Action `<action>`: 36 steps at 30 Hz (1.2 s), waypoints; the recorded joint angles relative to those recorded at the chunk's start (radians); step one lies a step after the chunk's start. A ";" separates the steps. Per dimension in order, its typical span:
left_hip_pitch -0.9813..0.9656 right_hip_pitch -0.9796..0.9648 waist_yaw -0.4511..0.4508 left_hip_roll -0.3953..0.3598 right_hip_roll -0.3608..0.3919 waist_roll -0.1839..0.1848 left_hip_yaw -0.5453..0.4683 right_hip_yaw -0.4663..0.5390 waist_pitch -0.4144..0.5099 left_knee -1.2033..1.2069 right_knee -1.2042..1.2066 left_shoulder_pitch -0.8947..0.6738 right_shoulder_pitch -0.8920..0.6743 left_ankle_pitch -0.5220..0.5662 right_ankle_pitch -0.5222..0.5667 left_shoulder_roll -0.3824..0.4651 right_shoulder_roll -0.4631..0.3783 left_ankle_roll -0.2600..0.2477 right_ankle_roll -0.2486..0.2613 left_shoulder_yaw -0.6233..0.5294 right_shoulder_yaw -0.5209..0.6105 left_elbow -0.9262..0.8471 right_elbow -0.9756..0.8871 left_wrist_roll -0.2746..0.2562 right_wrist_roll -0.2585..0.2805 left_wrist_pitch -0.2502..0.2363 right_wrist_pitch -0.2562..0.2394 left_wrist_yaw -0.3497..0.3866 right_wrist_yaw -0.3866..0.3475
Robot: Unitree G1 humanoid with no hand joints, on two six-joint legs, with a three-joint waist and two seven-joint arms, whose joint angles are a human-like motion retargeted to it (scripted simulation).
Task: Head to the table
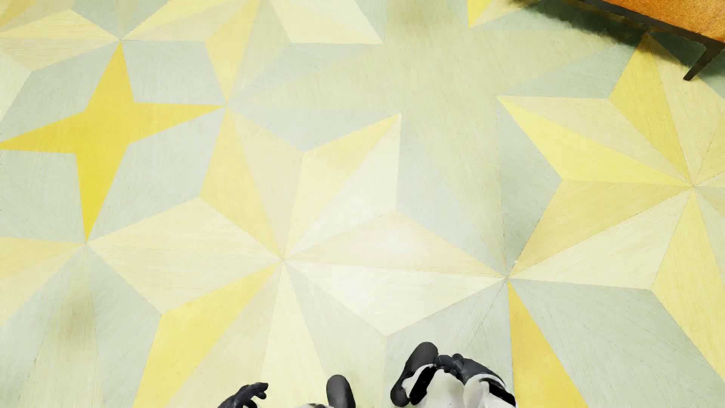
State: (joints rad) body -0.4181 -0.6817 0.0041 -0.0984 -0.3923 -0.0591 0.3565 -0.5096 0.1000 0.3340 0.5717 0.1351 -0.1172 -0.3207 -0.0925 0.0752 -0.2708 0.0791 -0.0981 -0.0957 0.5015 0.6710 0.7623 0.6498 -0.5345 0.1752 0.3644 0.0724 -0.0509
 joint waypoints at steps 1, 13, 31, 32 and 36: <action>0.010 -0.004 -0.001 0.000 -0.016 -0.001 -0.006 0.011 -0.001 0.019 0.049 -0.004 0.017 -0.008 -0.004 -0.003 -0.002 0.005 0.011 0.001 -0.005 0.001 -0.004 0.001 -0.005 0.006 -0.002 -0.005 0.006; 0.123 0.137 0.010 0.110 0.246 0.002 -0.048 0.620 -0.033 0.171 0.093 0.062 0.137 -0.109 -0.164 0.005 0.012 -0.050 0.187 0.087 -0.061 0.113 0.054 0.030 -0.003 0.061 0.013 -0.031 0.036; 0.263 0.279 0.016 0.479 -0.027 0.085 0.411 0.467 -0.086 0.262 -0.075 -0.005 0.261 -0.062 0.105 -0.035 -0.076 -0.125 0.347 0.088 -0.387 -0.041 -0.002 0.099 0.132 -0.073 0.030 -0.058 -0.136; 0.255 0.258 0.019 0.404 -0.102 0.077 0.376 0.454 -0.078 0.247 -0.021 0.008 0.285 -0.079 0.178 -0.045 -0.066 -0.096 0.344 0.069 -0.366 -0.070 0.037 0.090 0.113 -0.098 0.049 -0.059 -0.093; 0.227 0.157 -0.008 0.192 -0.233 0.038 0.204 0.409 -0.044 0.230 0.296 0.057 0.352 -0.138 0.122 -0.052 0.014 -0.032 0.095 0.123 -0.223 -0.143 0.134 0.002 -0.017 -0.084 0.027 -0.037 0.110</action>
State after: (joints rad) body -0.1910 -0.5243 -0.0041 0.0934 -0.6253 -0.0215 0.5603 -0.1003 0.0558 0.5641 0.8676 0.1926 0.2349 -0.4590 0.0299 0.0235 -0.2568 0.0471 -0.0034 0.0274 0.2782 0.5280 0.8960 0.6518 -0.5512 0.0910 0.3910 0.0357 0.0588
